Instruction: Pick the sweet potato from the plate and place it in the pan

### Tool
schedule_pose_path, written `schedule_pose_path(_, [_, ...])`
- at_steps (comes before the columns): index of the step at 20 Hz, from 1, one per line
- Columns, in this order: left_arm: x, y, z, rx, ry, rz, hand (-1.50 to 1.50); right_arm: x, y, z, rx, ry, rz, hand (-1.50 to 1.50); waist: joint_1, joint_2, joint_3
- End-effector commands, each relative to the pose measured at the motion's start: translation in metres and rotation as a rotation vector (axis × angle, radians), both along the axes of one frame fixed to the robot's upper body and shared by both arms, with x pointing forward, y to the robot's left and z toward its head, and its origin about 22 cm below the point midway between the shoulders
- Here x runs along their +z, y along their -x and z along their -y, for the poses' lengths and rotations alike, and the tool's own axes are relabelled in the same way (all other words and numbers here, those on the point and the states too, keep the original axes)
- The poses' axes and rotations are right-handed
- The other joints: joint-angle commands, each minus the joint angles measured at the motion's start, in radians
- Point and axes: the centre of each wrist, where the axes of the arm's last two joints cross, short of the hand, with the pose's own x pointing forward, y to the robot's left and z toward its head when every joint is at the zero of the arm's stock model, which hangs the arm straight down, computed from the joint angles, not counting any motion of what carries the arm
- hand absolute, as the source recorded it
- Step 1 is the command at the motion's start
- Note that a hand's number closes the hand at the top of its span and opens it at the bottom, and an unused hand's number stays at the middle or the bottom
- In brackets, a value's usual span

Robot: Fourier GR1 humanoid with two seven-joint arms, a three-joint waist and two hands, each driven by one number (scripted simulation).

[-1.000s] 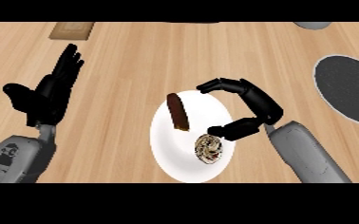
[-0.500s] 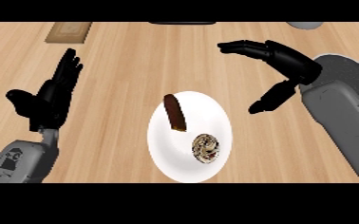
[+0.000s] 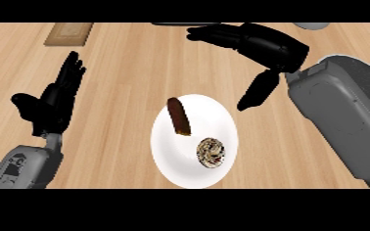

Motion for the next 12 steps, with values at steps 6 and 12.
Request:
schedule_pose_path(6, [-0.002,-0.001,-0.012,-0.001,0.004,-0.019,0.00,0.001,0.018,-0.065,0.100,0.057,-0.087,-1.50,-0.001,0.001,0.000])
schedule_pose_path(12, [0.003,-0.006,-0.009,-0.005,0.005,0.001,0.00,-0.006,0.035,-0.064,0.126,0.090,-0.099,-1.50,-0.006,0.000,0.000])
